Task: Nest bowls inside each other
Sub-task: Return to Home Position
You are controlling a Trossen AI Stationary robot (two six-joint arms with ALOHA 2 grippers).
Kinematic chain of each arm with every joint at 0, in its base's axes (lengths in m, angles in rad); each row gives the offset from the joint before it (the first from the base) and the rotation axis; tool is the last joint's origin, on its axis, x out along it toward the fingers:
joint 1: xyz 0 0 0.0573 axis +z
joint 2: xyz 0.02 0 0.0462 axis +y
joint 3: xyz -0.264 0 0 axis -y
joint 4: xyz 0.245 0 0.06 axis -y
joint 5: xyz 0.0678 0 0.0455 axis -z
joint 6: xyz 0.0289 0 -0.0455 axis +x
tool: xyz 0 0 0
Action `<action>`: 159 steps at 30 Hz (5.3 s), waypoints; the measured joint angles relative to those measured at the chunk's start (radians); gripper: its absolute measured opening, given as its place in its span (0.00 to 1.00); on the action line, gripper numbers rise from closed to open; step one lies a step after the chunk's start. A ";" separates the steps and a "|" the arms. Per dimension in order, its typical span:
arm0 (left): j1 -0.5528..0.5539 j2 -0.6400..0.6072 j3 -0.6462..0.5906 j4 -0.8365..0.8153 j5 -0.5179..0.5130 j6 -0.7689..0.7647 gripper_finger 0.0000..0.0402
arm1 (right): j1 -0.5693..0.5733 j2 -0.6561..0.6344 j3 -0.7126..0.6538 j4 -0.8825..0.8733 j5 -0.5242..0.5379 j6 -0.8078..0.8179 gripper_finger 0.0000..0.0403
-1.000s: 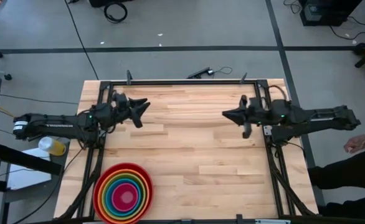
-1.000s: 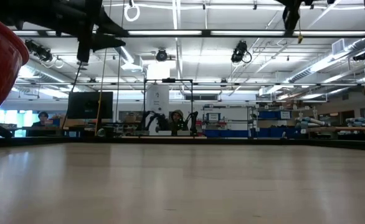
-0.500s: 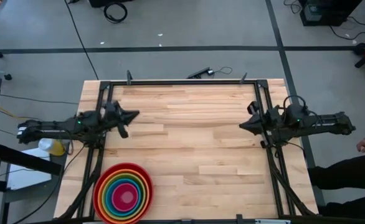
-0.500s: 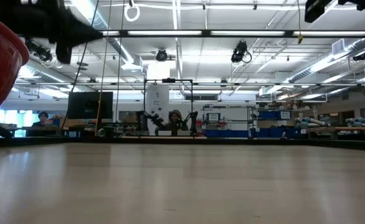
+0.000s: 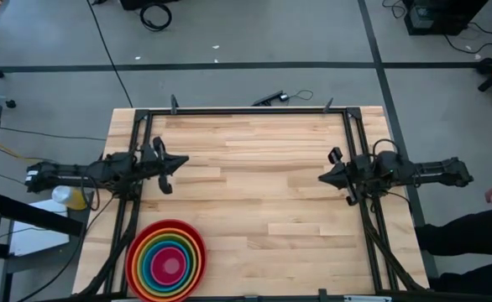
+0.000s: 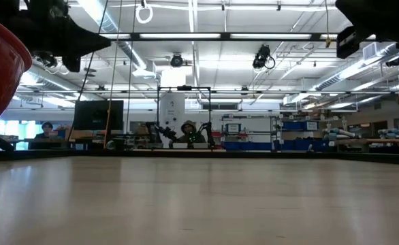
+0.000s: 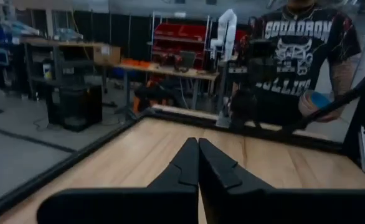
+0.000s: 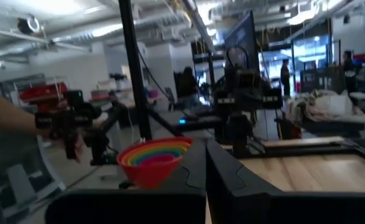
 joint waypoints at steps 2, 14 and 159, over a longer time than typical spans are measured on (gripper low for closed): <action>0.000 -0.028 0.000 -0.071 0.001 -0.017 0.01 | 0.000 -0.036 -0.021 0.006 0.010 0.003 0.00; 0.000 -0.201 -0.029 -0.181 0.006 -0.002 0.01 | 0.000 -0.165 -0.116 -0.040 0.020 0.056 0.00; -0.167 -0.232 -0.164 -0.087 -0.029 -0.008 0.01 | 0.100 -0.164 -0.116 -0.274 0.109 -0.059 0.07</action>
